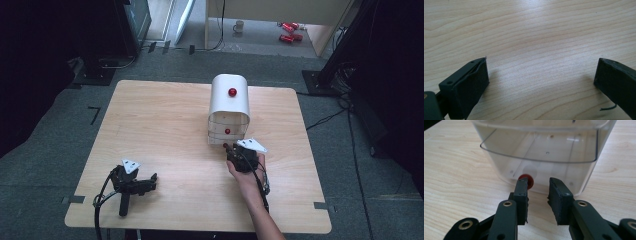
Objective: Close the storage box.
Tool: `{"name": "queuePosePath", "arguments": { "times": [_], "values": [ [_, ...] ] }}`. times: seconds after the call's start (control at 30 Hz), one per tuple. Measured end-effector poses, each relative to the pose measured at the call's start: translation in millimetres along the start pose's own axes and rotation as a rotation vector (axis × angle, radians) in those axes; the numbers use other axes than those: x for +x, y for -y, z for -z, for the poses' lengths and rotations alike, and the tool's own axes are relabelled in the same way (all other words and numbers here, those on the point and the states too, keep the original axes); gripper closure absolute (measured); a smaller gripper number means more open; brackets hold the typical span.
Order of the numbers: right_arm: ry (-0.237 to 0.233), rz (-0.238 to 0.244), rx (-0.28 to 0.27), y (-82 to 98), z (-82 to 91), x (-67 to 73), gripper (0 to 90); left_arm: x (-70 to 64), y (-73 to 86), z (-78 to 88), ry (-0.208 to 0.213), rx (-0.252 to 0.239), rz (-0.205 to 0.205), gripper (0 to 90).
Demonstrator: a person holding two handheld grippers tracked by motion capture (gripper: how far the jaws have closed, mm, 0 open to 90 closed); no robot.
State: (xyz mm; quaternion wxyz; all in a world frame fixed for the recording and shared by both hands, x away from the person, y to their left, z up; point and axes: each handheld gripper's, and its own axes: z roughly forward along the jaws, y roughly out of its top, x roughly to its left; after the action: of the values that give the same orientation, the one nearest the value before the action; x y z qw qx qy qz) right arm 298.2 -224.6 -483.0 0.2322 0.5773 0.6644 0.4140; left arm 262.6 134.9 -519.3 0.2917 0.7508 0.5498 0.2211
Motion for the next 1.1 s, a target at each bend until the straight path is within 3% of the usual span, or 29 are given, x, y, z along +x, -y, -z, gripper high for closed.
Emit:
{"name": "queuePosePath", "arguments": {
  "times": [0.13,0.43,1.1],
  "values": [
    [-0.002,-0.004,-0.011,-4.9,1.8,-0.6,69.9,0.0,0.0,0.0,0.0,0.0,0.0,0.0],
    [-0.006,-0.007,0.009,3.8,-2.0,-0.3,69.8,0.0,0.0,0.0,0.0,0.0,0.0,0.0],
    [-0.005,-0.025,-0.018,-7.5,-0.8,-6.8,68.1,0.0,0.0,0.0,0.0,0.0,0.0,0.0]
  ]
}}
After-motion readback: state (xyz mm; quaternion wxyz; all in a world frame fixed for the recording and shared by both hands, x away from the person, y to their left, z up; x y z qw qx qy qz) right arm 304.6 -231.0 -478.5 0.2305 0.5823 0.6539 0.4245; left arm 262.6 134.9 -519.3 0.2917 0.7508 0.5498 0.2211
